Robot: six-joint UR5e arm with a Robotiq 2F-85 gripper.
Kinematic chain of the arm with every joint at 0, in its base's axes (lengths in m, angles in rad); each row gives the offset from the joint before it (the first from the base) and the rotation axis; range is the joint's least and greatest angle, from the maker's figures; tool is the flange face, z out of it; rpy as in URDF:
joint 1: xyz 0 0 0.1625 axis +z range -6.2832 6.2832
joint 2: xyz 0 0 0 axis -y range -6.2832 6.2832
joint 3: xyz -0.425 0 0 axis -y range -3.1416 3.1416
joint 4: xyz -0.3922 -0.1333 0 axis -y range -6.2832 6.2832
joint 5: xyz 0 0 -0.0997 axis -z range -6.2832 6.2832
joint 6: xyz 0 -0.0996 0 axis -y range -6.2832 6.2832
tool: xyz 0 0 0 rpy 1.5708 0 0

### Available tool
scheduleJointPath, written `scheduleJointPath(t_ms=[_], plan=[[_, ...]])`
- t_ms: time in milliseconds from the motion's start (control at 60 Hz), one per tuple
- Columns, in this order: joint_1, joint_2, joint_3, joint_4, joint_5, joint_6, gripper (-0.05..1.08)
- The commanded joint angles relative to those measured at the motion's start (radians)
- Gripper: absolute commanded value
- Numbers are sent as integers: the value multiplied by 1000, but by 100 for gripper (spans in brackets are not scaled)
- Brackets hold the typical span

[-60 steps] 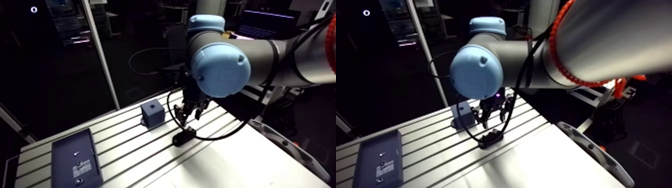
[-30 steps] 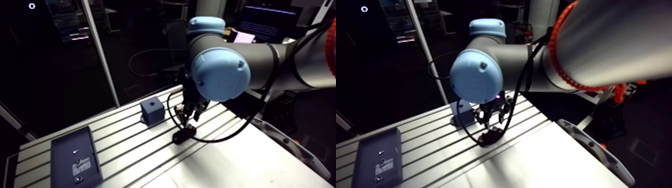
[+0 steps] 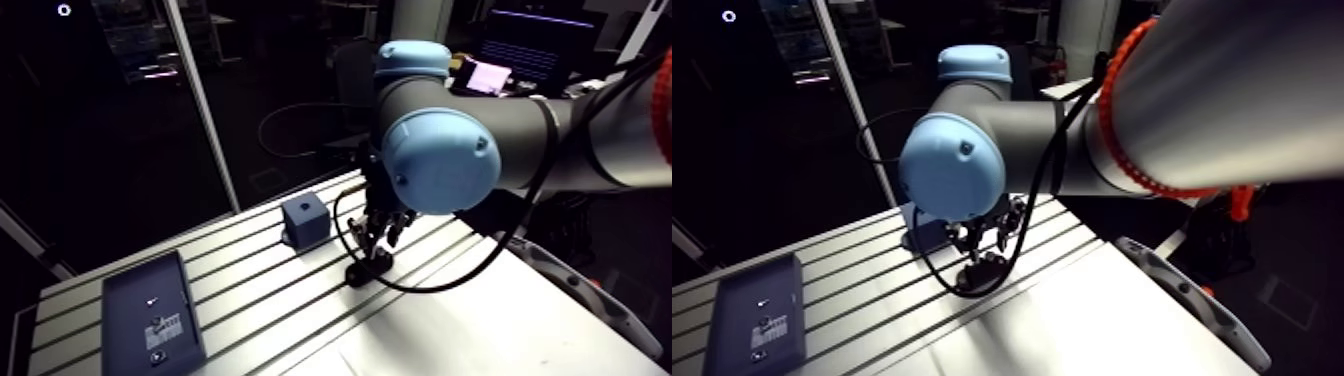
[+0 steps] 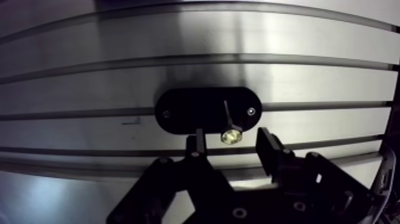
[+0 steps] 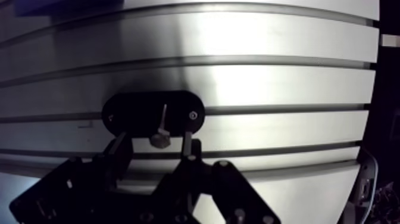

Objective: Pick up the M10 bolt and insert it into the hex recess until seated.

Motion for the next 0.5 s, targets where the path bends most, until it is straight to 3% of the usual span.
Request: scheduleJointPath(t_ms=[17,500], plan=[[1,1,6,-32,4,3,46],[1,3,17,-38,4,20,47]])
